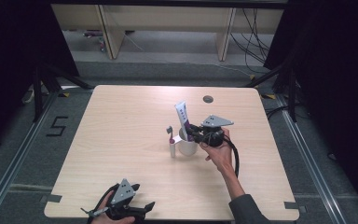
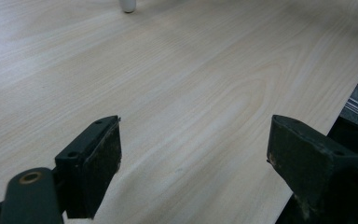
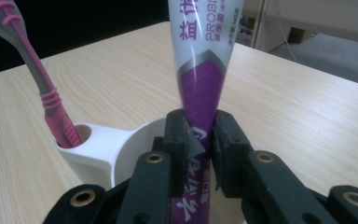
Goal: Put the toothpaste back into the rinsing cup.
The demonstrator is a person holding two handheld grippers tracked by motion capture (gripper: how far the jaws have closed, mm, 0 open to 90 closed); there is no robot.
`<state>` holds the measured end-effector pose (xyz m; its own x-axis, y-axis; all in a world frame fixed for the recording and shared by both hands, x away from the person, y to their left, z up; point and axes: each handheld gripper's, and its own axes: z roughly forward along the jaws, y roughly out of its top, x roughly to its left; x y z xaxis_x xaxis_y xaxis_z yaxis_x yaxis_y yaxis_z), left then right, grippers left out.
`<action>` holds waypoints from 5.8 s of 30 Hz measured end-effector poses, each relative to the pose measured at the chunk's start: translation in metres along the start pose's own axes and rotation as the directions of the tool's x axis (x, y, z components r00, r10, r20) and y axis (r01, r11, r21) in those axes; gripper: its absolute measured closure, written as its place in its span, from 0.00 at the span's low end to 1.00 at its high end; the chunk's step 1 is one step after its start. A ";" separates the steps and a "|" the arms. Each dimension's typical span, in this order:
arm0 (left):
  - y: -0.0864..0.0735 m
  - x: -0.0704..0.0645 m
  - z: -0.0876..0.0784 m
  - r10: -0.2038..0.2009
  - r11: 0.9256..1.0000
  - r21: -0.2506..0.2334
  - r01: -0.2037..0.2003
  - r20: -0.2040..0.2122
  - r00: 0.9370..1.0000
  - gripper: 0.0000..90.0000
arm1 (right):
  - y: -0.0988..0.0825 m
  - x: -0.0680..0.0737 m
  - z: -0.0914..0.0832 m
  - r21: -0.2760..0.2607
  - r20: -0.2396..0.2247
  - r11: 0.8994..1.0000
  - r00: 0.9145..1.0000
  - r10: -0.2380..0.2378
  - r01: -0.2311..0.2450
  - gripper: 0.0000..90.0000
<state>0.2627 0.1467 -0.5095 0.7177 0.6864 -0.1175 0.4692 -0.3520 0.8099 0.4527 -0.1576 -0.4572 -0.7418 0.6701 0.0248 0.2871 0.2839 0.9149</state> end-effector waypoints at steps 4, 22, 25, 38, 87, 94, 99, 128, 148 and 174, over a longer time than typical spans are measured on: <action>0.000 0.000 -0.001 0.011 1.000 0.012 -0.011 -0.001 1.000 0.19 | -0.002 0.002 -0.001 0.015 -0.002 1.000 1.000 0.021 -0.021 0.86; 0.000 -0.002 0.001 0.000 1.000 0.000 0.000 0.000 1.000 0.19 | -0.005 -0.002 -0.011 0.016 -0.002 0.998 0.999 0.053 -0.053 0.81; -0.001 -0.001 0.001 0.000 1.000 -0.005 0.000 0.001 1.000 0.19 | -0.003 0.000 -0.014 0.043 0.000 0.998 0.999 0.037 -0.037 0.81; -0.001 -0.002 0.001 -0.001 1.000 -0.002 0.001 0.001 1.000 0.19 | 0.001 -0.005 -0.029 0.021 0.004 0.999 0.999 0.037 -0.037 0.69; -0.001 0.000 0.000 0.012 1.000 0.012 -0.012 -0.006 1.000 0.19 | -0.004 -0.006 -0.073 0.006 0.026 0.990 0.989 0.143 -0.144 0.26; -0.001 -0.001 0.000 -0.003 1.000 0.002 0.003 -0.005 1.000 0.19 | -0.010 -0.008 -0.081 0.014 0.034 0.988 0.988 0.154 -0.154 0.26; -0.001 0.000 -0.001 0.009 1.000 0.015 -0.009 -0.005 1.000 0.19 | -0.015 -0.012 -0.089 0.023 0.051 0.990 0.989 0.138 -0.139 0.25; -0.002 0.000 -0.004 0.000 1.000 0.001 0.000 -0.029 1.000 0.19 | -0.046 -0.001 -0.112 0.094 0.050 0.987 0.991 0.125 -0.130 0.19; -0.006 0.000 -0.006 -0.014 1.000 -0.007 0.014 -0.045 0.999 0.19 | -0.070 0.013 -0.141 0.180 0.080 0.976 0.991 0.110 -0.123 0.19; -0.005 0.000 -0.003 0.000 1.000 0.006 0.000 -0.037 0.999 0.19 | -0.105 0.030 -0.163 0.329 0.098 0.943 0.995 0.029 -0.060 0.19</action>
<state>0.2583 0.1502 -0.5123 0.6981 0.7096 -0.0961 0.4723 -0.3553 0.8067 0.3016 -0.2788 -0.4867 -0.6704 0.7419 0.0121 0.5143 0.4529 0.7283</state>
